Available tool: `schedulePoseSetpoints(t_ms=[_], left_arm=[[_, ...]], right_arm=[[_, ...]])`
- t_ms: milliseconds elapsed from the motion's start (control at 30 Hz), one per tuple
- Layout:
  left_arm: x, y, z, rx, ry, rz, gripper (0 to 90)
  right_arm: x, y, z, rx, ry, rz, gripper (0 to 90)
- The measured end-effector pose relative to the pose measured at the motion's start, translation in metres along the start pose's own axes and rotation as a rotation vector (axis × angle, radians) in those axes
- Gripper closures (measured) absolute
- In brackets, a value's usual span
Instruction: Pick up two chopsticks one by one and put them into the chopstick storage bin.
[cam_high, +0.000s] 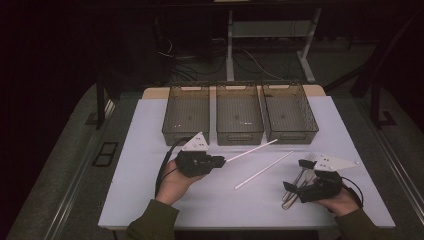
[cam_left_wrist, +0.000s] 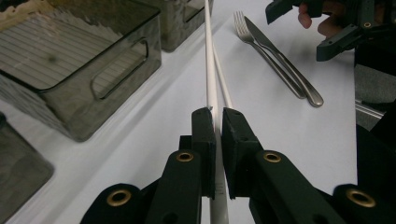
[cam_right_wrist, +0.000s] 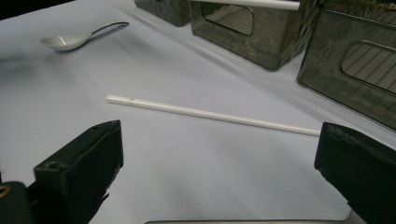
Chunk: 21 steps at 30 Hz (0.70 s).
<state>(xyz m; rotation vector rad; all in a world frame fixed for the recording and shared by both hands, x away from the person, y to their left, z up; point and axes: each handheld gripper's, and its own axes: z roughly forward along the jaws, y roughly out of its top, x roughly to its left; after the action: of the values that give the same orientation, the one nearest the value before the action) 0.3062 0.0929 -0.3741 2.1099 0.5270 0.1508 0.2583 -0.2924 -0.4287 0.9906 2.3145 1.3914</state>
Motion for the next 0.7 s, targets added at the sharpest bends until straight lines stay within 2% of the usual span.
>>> schedulePoseSetpoints(t_ms=[167,300,567,700], left_arm=[[0.005,0.000,-0.009,-0.018,0.020,-0.012,83.4],[0.011,-0.002,-0.017,-0.031,0.058,-0.021,83.4],[0.023,-0.005,-0.034,-0.063,0.107,-0.055,83.4],[0.032,-0.008,-0.049,-0.090,0.167,-0.089,83.4]], right_arm=[[0.000,0.000,0.000,0.000,0.000,0.001,1.4],[0.000,0.000,0.000,0.001,-0.001,0.001,1.4],[0.000,0.000,0.000,0.001,-0.002,0.002,1.4],[0.000,0.000,0.000,-0.001,-0.004,-0.002,1.4]])
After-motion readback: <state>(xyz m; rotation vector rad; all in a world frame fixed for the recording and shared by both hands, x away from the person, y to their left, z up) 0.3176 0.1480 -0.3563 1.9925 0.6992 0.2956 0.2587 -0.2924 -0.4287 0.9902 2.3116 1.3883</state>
